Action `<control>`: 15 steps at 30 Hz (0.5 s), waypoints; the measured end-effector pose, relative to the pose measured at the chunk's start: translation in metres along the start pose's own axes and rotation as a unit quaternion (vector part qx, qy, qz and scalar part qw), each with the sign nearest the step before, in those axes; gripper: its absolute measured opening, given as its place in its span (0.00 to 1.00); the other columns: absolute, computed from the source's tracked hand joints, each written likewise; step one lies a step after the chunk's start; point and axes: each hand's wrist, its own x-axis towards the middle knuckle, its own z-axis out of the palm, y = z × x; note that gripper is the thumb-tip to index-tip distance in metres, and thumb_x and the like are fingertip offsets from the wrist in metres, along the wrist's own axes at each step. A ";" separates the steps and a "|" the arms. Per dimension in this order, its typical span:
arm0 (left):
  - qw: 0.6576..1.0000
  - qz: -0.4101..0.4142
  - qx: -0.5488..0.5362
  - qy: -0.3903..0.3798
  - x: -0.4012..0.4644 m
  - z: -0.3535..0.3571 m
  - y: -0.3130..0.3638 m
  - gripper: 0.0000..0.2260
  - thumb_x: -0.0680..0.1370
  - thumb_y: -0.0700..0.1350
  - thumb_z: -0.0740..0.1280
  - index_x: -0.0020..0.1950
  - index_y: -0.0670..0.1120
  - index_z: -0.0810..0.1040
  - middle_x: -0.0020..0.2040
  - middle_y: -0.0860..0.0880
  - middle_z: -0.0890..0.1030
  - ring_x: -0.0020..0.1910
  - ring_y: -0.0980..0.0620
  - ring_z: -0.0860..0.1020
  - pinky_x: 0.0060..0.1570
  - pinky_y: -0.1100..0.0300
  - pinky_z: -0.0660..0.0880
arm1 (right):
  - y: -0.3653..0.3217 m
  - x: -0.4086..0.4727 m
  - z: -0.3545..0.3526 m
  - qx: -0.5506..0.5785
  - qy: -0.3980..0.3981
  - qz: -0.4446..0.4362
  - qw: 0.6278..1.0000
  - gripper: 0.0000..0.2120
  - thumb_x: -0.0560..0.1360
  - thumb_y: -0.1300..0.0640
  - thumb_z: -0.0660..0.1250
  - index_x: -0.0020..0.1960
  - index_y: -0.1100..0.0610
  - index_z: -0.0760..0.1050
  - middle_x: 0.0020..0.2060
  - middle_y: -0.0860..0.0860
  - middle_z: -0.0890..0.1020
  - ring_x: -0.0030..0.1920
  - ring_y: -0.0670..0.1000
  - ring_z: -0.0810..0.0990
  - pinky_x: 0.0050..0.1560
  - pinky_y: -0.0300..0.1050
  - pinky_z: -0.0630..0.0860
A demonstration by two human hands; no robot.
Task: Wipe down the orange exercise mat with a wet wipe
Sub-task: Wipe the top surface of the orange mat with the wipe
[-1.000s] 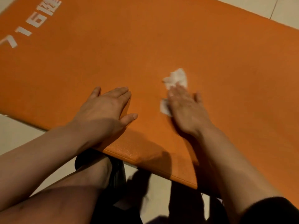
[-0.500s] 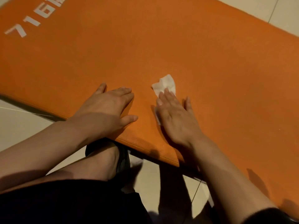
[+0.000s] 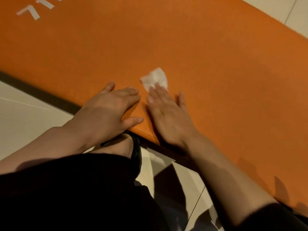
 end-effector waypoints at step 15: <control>0.998 0.038 0.027 0.038 -0.013 0.007 -0.016 0.19 0.78 0.46 0.64 0.69 0.45 0.74 0.71 0.46 0.72 0.71 0.53 0.68 0.72 0.52 0.51 | -0.026 -0.053 0.027 0.017 0.019 -0.003 1.000 0.33 0.77 0.37 0.29 0.79 0.48 0.40 0.77 0.42 0.38 0.73 0.35 0.32 0.72 0.45 0.26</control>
